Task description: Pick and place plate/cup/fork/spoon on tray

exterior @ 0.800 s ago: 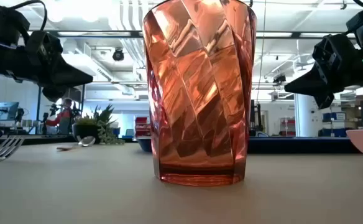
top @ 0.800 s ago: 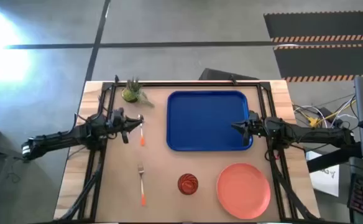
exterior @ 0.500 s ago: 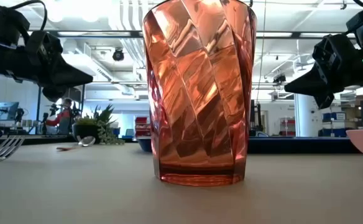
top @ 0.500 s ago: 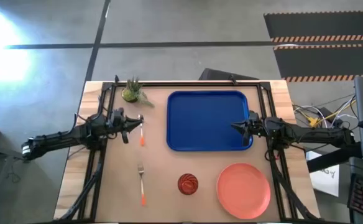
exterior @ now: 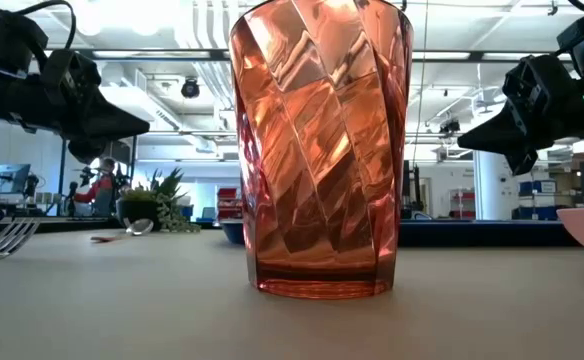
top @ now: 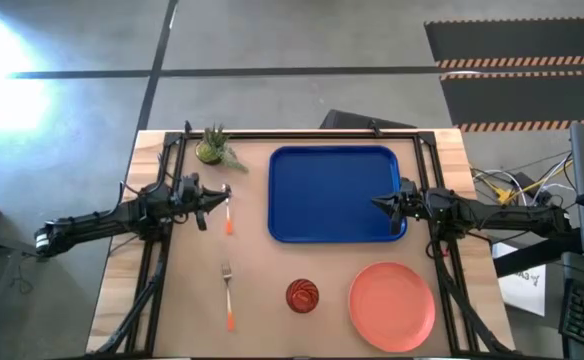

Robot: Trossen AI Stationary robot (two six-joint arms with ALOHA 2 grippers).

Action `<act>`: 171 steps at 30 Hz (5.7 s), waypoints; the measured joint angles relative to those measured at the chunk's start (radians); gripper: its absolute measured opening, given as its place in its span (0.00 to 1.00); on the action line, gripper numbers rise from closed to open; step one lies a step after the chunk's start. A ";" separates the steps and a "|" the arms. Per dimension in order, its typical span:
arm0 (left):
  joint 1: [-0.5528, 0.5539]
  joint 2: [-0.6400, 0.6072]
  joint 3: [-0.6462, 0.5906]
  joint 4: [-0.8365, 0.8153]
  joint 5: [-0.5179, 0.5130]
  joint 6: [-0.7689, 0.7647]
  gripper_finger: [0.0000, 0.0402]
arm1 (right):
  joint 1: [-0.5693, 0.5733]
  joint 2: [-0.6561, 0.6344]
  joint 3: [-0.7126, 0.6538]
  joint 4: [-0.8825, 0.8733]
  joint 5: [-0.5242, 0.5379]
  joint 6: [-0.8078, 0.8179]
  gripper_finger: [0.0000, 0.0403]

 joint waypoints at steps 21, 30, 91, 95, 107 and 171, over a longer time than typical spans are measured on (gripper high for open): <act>0.000 0.000 0.000 0.000 0.000 0.000 0.00 | 0.000 0.000 0.000 0.000 0.000 0.000 0.02; 0.000 0.000 0.000 0.000 0.000 0.000 0.00 | 0.000 0.000 0.000 0.001 0.000 0.002 0.02; 0.000 0.028 0.078 0.465 0.021 -0.086 0.00 | 0.000 0.000 0.000 0.628 0.043 0.298 0.02; 0.000 0.099 0.174 0.394 0.021 -0.052 0.00 | 0.000 0.001 0.036 0.785 -0.034 0.193 0.02; -0.001 0.375 0.530 0.211 0.119 0.058 0.29 | 0.000 0.242 0.714 0.007 -0.069 -0.039 0.07; -0.001 0.466 0.675 -0.050 0.236 0.073 0.43 | 0.499 1.250 1.189 -1.261 -0.334 0.642 0.33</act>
